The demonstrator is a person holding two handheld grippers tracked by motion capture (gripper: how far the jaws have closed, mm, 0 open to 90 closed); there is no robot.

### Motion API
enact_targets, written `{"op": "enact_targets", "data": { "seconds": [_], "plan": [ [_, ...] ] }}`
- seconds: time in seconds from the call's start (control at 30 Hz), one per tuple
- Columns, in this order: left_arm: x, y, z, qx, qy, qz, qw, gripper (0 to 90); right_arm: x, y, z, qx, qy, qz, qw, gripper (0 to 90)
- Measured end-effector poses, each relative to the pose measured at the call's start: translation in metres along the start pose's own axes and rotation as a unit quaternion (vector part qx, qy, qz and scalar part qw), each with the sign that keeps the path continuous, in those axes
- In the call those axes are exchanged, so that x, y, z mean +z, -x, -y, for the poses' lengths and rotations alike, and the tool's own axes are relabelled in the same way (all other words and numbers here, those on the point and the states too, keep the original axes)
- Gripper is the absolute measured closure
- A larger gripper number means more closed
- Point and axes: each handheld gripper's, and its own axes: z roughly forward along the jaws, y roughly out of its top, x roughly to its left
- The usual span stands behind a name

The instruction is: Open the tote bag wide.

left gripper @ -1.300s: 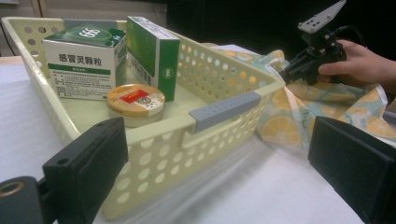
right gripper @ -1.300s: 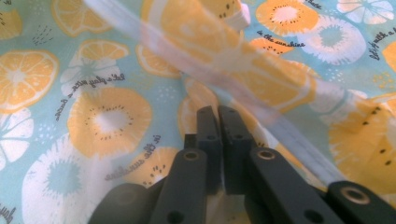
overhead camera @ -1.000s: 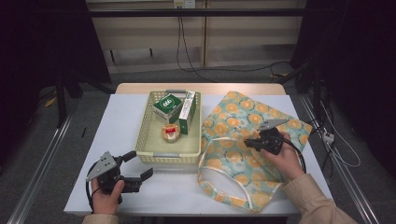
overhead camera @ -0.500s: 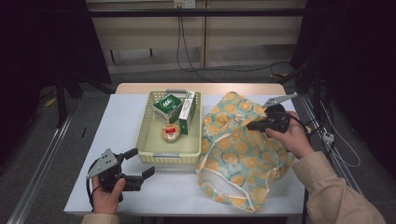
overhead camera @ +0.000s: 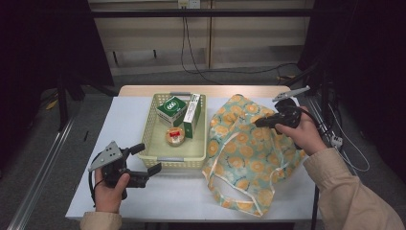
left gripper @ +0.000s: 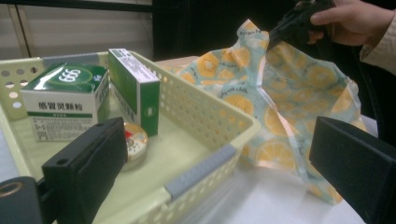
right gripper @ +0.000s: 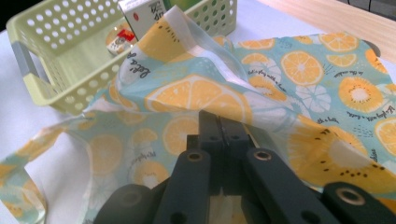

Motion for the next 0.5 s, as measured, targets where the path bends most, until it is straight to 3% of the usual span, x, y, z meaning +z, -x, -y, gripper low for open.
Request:
{"op": "enact_targets", "data": {
  "seconds": [0.37, 0.5],
  "plan": [
    [0.021, -0.008, -0.023, 0.014, -0.015, 0.004, 0.9998, 3.8, 0.0, -0.004, -0.009, 0.002, 0.007, 0.007, 0.9999, 90.0],
    [0.028, -0.015, -0.032, 0.007, -0.018, 0.006, 0.9998, 3.8, 0.0, -0.001, -0.01, 0.011, 0.014, 0.011, 0.9998, 90.0]
  ]
}}
